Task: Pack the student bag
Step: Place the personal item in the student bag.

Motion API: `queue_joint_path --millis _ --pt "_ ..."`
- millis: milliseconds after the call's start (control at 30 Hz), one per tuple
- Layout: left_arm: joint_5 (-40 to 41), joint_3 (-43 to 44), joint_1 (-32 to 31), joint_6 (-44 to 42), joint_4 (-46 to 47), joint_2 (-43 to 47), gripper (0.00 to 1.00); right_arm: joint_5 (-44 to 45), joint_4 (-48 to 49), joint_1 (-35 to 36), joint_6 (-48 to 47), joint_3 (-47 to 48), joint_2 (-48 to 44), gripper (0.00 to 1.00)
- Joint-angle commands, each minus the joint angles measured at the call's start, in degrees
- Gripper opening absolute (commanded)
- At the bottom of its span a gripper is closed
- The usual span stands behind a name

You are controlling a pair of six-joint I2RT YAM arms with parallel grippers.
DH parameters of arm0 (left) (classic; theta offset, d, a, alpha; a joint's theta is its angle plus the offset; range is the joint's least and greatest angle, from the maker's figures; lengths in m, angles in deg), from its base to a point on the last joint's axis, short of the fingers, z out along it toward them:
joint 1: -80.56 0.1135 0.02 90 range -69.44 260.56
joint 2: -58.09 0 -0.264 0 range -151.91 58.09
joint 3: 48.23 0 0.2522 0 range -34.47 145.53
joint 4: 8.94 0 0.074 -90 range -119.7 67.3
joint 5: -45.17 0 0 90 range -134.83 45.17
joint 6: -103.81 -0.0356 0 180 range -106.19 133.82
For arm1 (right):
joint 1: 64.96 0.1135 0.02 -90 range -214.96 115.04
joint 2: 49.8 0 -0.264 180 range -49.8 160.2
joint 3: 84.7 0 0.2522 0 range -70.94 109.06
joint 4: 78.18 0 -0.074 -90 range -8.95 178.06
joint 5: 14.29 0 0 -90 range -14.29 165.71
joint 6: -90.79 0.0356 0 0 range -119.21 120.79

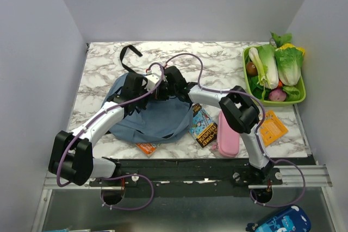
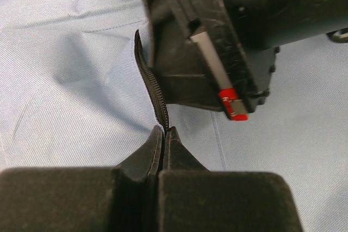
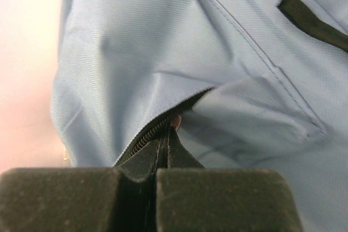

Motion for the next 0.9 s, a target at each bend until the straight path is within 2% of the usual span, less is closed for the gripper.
queue_joint_path --millis 0,133,267,400,433,500,700,867 --pt "-3.5 2.2 0.0 1.2 0.4 -0.4 0.00 -3.4 2.2 1.2 4.4 5.0 3.7 0.01" --pt "-3.4 2.3 0.0 1.2 0.5 -0.5 0.00 -5.4 2.5 1.8 7.3 7.2 5.3 0.00" --pt "-2.6 1.6 0.0 0.7 0.9 -0.4 0.00 -7.1 4.3 1.6 10.4 4.2 3.8 0.00" --pt "-2.7 0.3 0.5 0.8 1.9 -0.5 0.00 -8.1 9.1 0.1 13.4 -3.0 0.2 0.26" --pt "-3.3 0.3 0.8 1.1 2.0 -0.5 0.00 -8.9 11.5 -0.7 15.2 -6.5 -0.3 0.28" --pt "-4.1 0.8 1.4 1.4 1.6 -0.5 0.00 -11.4 16.6 -1.0 18.4 -8.3 -0.9 0.29" --pt "-5.3 2.0 2.5 1.7 0.6 -0.3 0.00 -12.4 15.9 -0.6 19.6 -3.9 1.5 0.18" --pt "-6.0 1.7 2.6 2.0 0.7 -0.4 0.00 -12.2 13.4 0.6 20.0 1.2 4.0 0.13"
